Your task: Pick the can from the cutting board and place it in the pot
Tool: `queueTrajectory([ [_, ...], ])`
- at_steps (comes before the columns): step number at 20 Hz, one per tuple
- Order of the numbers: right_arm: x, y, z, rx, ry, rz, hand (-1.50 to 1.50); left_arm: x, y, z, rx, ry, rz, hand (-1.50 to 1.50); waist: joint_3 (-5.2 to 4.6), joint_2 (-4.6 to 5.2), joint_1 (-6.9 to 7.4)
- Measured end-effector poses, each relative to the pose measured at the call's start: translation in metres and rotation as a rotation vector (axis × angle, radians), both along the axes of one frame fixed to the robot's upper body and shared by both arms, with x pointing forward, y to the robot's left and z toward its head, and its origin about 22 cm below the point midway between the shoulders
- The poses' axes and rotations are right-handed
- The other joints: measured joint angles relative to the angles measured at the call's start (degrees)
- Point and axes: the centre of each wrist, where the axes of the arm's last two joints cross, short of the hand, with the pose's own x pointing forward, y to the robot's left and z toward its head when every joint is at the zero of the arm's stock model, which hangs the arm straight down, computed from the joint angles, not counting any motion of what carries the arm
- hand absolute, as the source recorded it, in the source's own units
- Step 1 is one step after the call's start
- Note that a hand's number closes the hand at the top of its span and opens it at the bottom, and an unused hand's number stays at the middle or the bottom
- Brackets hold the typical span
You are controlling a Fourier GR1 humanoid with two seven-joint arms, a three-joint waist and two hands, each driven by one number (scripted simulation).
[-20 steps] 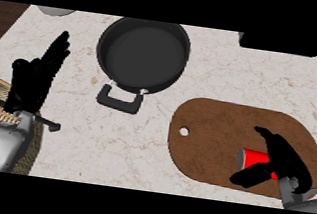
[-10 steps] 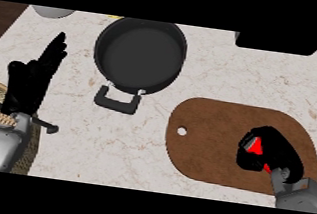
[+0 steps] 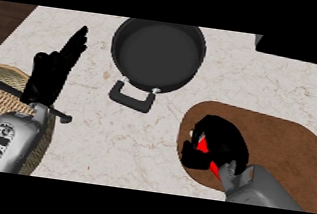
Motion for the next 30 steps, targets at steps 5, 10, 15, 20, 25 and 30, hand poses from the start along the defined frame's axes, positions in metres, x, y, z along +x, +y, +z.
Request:
queueTrajectory([
  [5, -0.006, 0.076, 0.022, -0.058, -0.174, 0.268, 1.50, 0.012, -0.022, 0.006, 0.020, 0.007, -0.068, 0.00, -0.76, 0.39, 3.64],
  [10, -0.009, 0.134, 0.053, -0.144, -0.419, 0.382, 1.50, 0.012, -0.018, 0.002, 0.023, 0.016, -0.046, 0.00, -0.88, -0.34, 2.88],
  [15, -0.006, 0.164, 0.088, -0.202, -0.689, 0.363, 1.50, 0.008, -0.009, -0.003, 0.019, 0.017, -0.011, 0.00, -0.70, -0.88, 1.38],
  [20, 0.003, 0.176, 0.118, -0.143, -0.818, 0.299, 1.50, 0.005, -0.005, -0.003, 0.013, 0.008, 0.004, 0.00, -0.40, -0.71, 0.62],
  [25, 0.019, 0.181, 0.138, -0.067, -0.875, 0.233, 1.50, 0.002, -0.001, -0.003, 0.007, 0.001, 0.015, 0.00, -0.09, -0.38, 0.11],
  [30, 0.037, 0.183, 0.152, -0.012, -0.921, 0.169, 1.50, -0.001, 0.002, -0.003, 0.001, -0.005, 0.017, 0.00, 0.20, -0.10, -0.41],
])
